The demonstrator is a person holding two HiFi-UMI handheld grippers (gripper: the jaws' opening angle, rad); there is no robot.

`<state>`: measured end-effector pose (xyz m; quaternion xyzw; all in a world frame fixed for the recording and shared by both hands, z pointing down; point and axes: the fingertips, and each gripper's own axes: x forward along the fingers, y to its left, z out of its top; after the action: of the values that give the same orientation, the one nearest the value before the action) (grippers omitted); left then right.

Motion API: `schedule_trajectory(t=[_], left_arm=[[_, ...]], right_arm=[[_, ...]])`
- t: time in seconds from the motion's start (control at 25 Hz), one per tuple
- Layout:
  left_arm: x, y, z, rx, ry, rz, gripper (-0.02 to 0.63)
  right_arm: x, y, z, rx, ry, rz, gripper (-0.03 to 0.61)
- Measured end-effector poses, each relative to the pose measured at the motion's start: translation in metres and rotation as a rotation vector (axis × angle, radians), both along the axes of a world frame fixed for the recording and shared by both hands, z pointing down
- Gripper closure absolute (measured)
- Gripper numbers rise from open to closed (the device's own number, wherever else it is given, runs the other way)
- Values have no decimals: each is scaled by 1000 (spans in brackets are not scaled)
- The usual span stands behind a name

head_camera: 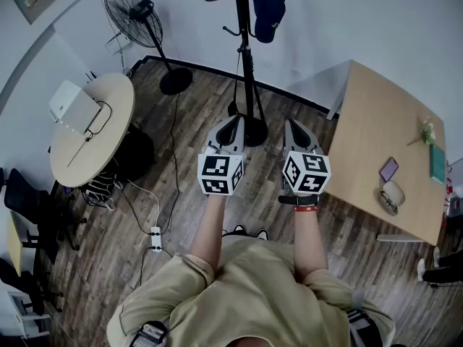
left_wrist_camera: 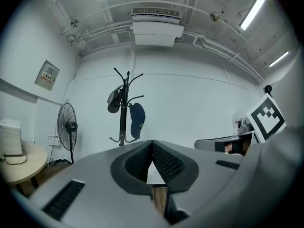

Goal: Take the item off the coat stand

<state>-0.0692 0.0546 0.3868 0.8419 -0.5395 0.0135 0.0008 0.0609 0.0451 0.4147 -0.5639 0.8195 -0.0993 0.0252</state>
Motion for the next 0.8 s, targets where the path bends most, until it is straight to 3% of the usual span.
schedule_trajectory(t=[0.36, 0.56, 0.8], left_arm=[[-1, -9, 20, -22, 17, -4, 591], [-7, -50, 20, -8, 19, 21, 591], [-19, -121, 3, 36, 28, 23, 591]], right_arm=[[-20, -10, 19, -41, -33, -59, 561], [-29, -53, 21, -42, -83, -50, 561], [-42, -123, -4, 2, -69, -41, 561]])
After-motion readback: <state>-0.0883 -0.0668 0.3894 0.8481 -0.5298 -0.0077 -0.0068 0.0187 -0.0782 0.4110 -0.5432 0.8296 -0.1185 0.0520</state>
